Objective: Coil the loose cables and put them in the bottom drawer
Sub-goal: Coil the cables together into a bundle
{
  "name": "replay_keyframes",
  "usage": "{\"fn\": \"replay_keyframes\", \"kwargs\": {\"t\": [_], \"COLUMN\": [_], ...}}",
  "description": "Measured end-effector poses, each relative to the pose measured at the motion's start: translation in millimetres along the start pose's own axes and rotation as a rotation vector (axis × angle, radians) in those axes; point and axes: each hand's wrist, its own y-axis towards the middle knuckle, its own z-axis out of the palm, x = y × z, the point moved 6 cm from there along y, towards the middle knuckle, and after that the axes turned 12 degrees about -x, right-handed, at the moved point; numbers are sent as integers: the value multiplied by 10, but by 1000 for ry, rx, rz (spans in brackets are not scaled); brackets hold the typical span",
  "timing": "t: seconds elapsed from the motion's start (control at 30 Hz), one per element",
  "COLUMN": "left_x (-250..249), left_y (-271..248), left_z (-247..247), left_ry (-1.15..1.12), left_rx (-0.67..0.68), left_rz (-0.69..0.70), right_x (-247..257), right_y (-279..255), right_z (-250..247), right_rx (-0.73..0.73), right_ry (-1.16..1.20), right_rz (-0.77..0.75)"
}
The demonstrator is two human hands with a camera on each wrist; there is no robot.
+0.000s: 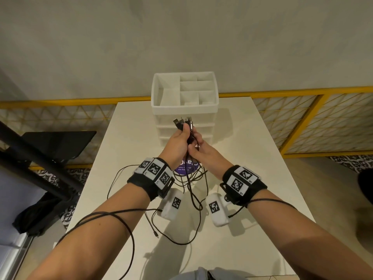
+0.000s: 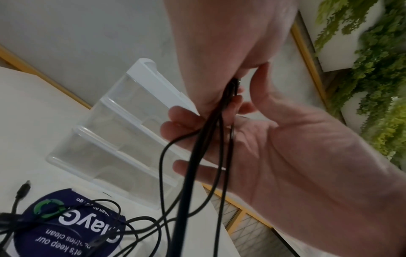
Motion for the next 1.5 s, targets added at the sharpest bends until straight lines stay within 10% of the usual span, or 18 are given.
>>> {"fn": "replay_keyframes", "kwargs": {"t": [0.27, 0.43, 0.67, 1.23, 1.5], "left_x": [-77, -322, -436, -327, -303], "left_y": [-37, 67, 12, 101, -94], "left_z": [22, -144, -22, -103, 188], "left_ry": [346, 190, 972, 1301, 1807], "left_rx": [84, -32, 227, -96, 144], "left_rz": [187, 267, 701, 819, 1125], "right_x": [-125, -95, -2, 101, 68], "right_y": [-29, 3, 14, 40, 43], "right_z": [3, -164, -289, -422, -336], "right_rx": [-77, -99, -33, -43, 6], "right_ry": [88, -75, -387, -493, -686], "right_rz": [162, 91, -2, -71, -72]}}
